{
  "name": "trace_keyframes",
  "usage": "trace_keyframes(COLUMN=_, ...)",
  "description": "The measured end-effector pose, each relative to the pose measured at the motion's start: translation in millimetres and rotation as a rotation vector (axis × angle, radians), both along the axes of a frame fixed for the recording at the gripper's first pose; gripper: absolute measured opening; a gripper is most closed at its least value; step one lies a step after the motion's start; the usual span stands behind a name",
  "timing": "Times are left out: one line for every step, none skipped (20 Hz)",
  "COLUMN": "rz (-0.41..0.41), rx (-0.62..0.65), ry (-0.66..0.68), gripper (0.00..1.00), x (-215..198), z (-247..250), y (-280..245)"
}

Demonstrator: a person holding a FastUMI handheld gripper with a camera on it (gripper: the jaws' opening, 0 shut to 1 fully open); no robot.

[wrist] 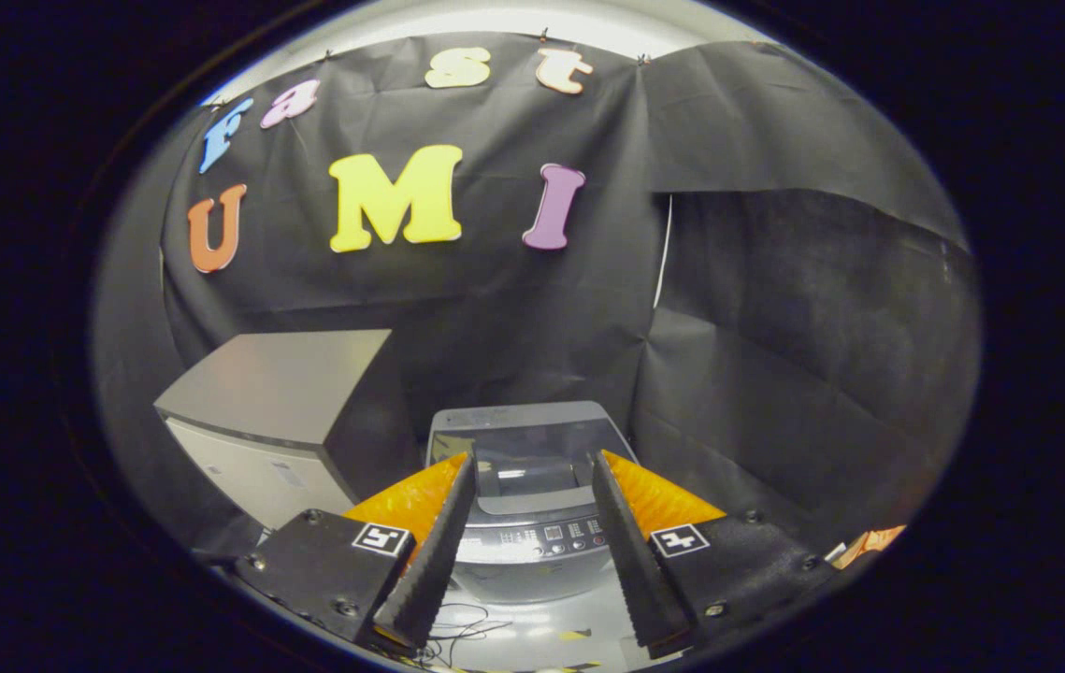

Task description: Put the clothes into the washing machine and then close the washing machine lid.

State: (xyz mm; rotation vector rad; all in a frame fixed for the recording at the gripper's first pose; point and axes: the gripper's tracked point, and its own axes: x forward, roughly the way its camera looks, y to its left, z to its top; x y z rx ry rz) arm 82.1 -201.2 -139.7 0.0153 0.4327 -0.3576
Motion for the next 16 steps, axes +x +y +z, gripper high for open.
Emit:
trace_keyframes(rz=0.011, rx=0.003, ry=-0.015, gripper=0.80, x=-6.7, z=7.6, y=3.4)
trace_keyframes(rz=0.017, rx=0.005, ry=-0.032, gripper=0.80, x=-13.2, z=13.9, y=6.8)
trace_keyframes(rz=0.027, rx=0.007, ry=-0.049, gripper=0.80, x=-18.8, z=19.4, y=7.9)
trace_keyframes(rz=0.037, rx=0.007, ry=-0.068, gripper=0.80, x=-28.3, z=25.7, y=9.6)
trace_keyframes(rz=0.051, rx=0.005, ry=-0.082, gripper=0.80, x=-39.3, z=31.4, y=9.8)
trace_keyframes(rz=0.069, rx=-0.002, ry=-0.096, gripper=0.80, x=-50.6, z=38.7, y=10.3)
trace_keyframes(rz=0.083, rx=-0.014, ry=-0.108, gripper=0.80, x=-62.6, z=46.2, y=8.3)
trace_keyframes(rz=0.099, rx=-0.027, ry=-0.122, gripper=0.80, x=-74.9, z=53.3, y=6.5)
trace_keyframes(rz=0.117, rx=-0.043, ry=-0.140, gripper=0.80, x=-89.8, z=64.0, y=3.6)
trace_keyframes(rz=0.135, rx=-0.053, ry=-0.158, gripper=0.82, x=-106.1, z=72.8, y=0.0)
trace_keyframes(rz=0.152, rx=-0.057, ry=-0.175, gripper=0.84, x=-124.2, z=81.9, y=-1.8)
trace_keyframes(rz=0.164, rx=-0.056, ry=-0.189, gripper=0.86, x=-142.6, z=89.1, y=-5.6)
trace_keyframes(rz=0.177, rx=-0.051, ry=-0.203, gripper=0.88, x=-160.6, z=95.3, y=-9.7)
trace_keyframes(rz=0.181, rx=-0.047, ry=-0.214, gripper=0.90, x=-179.0, z=100.6, y=-15.0)
trace_keyframes(rz=0.188, rx=-0.039, ry=-0.227, gripper=0.92, x=-195.8, z=106.2, y=-19.8)
trace_keyframes(rz=0.193, rx=-0.031, ry=-0.239, gripper=0.95, x=-210.5, z=111.1, y=-24.4)
